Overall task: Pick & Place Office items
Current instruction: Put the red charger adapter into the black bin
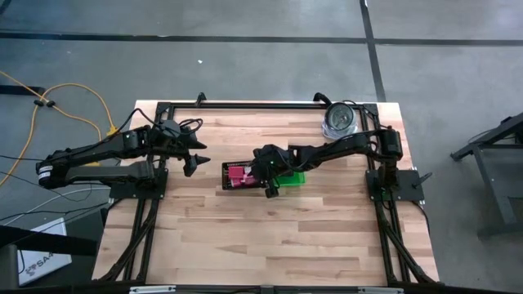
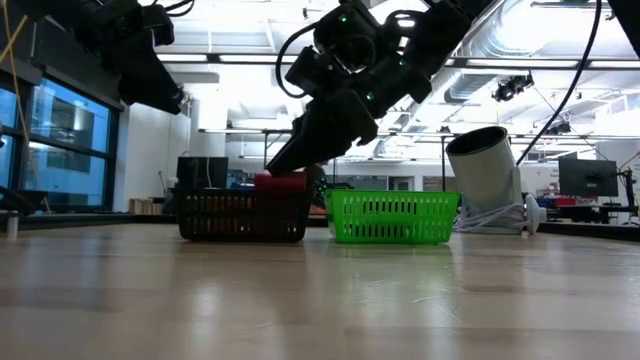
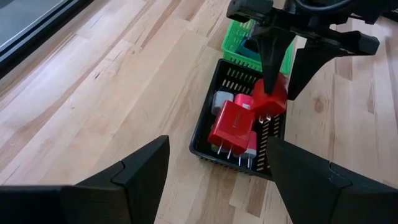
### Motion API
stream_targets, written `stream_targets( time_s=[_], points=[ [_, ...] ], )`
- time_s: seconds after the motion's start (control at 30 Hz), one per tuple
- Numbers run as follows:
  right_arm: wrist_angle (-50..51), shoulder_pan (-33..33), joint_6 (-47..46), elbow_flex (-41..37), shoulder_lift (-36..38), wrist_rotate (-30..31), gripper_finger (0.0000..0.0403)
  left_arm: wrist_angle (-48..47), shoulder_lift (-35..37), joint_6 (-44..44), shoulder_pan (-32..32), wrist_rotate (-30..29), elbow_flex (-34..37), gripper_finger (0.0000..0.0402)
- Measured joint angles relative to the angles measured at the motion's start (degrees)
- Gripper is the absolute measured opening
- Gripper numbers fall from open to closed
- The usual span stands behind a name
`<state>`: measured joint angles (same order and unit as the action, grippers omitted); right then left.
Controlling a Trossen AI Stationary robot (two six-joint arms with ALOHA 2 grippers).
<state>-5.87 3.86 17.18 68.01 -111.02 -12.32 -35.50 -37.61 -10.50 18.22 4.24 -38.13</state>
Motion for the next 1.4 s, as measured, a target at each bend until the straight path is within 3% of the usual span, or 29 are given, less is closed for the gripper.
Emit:
stream_targets(
  time_s=[1.4],
  points=[
    [-2.52, -0.78, 0.64, -0.02, 0.57, 2.58, 0.0148, -0.01, 0.00, 0.00, -0.02, 0.00, 0.00, 0.0262]
  ],
)
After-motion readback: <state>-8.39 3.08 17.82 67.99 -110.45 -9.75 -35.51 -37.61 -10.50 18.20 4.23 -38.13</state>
